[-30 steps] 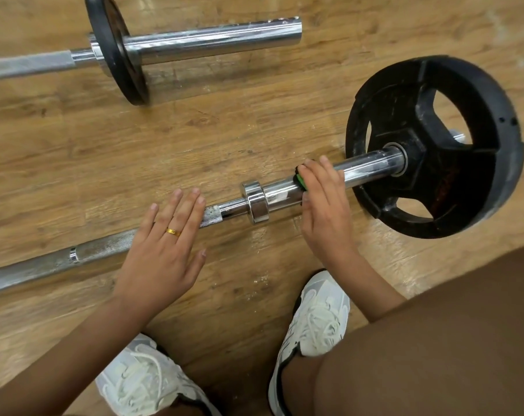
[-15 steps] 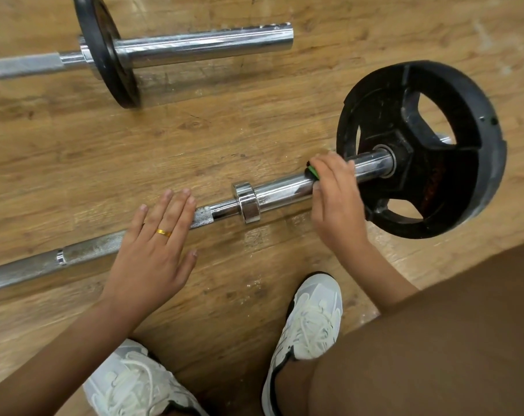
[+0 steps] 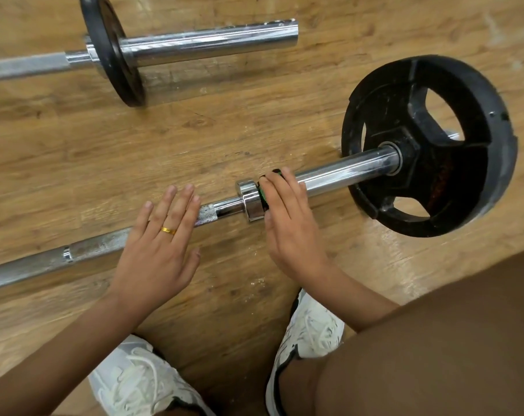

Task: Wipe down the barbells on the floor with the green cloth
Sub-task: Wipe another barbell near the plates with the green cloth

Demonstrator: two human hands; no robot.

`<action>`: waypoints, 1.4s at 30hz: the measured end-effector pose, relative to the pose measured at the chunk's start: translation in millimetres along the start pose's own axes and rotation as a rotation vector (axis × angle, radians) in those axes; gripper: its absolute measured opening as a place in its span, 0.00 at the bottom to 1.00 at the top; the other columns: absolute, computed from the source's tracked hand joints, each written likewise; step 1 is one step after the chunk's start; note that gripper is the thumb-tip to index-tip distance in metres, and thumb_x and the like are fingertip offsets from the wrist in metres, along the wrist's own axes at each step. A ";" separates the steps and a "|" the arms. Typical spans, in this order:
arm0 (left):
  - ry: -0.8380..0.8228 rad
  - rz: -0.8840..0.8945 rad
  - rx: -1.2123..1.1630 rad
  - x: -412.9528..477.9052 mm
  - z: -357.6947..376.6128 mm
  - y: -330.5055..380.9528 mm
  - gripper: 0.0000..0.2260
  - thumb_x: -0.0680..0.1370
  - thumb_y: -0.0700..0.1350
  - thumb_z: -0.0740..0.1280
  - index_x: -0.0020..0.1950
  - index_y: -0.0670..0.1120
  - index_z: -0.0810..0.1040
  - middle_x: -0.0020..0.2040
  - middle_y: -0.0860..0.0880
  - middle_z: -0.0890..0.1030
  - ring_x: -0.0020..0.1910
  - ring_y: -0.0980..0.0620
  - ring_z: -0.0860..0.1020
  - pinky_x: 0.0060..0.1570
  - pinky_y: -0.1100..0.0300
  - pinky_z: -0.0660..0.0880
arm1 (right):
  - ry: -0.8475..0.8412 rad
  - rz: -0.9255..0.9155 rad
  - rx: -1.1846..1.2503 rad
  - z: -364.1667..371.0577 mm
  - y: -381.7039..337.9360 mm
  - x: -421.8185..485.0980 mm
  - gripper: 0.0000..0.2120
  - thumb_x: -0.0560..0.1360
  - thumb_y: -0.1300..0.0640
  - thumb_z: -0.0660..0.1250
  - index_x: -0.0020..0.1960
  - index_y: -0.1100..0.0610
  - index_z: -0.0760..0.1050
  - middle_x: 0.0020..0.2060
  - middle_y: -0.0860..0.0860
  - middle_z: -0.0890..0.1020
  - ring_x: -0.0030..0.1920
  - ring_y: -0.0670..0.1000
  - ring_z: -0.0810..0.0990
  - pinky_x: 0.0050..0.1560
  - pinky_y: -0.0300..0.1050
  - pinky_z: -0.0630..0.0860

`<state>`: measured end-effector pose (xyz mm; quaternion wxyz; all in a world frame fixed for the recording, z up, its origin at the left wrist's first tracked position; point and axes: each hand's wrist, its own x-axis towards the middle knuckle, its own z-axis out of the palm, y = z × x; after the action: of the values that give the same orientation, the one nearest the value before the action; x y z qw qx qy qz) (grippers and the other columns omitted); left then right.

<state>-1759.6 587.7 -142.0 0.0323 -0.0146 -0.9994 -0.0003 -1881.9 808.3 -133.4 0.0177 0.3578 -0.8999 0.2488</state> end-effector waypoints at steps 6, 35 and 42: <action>0.003 0.015 0.025 5.1 1.5 -6.9 0.39 0.76 0.54 0.61 0.83 0.41 0.51 0.83 0.43 0.50 0.82 0.42 0.48 0.78 0.42 0.49 | 0.087 0.085 -0.024 -9.6 19.3 20.2 0.21 0.81 0.61 0.55 0.73 0.61 0.69 0.71 0.56 0.72 0.78 0.55 0.61 0.80 0.53 0.48; -0.032 0.025 0.038 4.9 3.6 -30.6 0.38 0.79 0.58 0.58 0.83 0.42 0.49 0.84 0.45 0.48 0.82 0.46 0.49 0.78 0.42 0.49 | 0.051 -0.050 0.025 -0.6 10.3 64.8 0.17 0.82 0.60 0.55 0.68 0.61 0.73 0.65 0.55 0.76 0.70 0.56 0.70 0.79 0.54 0.48; -0.062 0.020 0.038 12.2 0.9 -39.8 0.39 0.79 0.58 0.59 0.83 0.42 0.48 0.84 0.45 0.47 0.82 0.46 0.49 0.79 0.43 0.51 | 0.070 -0.047 -0.055 -5.5 25.6 84.1 0.16 0.82 0.60 0.56 0.67 0.60 0.73 0.62 0.55 0.78 0.66 0.55 0.73 0.80 0.51 0.47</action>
<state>-1773.0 548.3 -142.1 0.0014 -0.0239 -0.9995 0.0197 -1961.9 773.2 -122.1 0.0647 0.3694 -0.8965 0.2359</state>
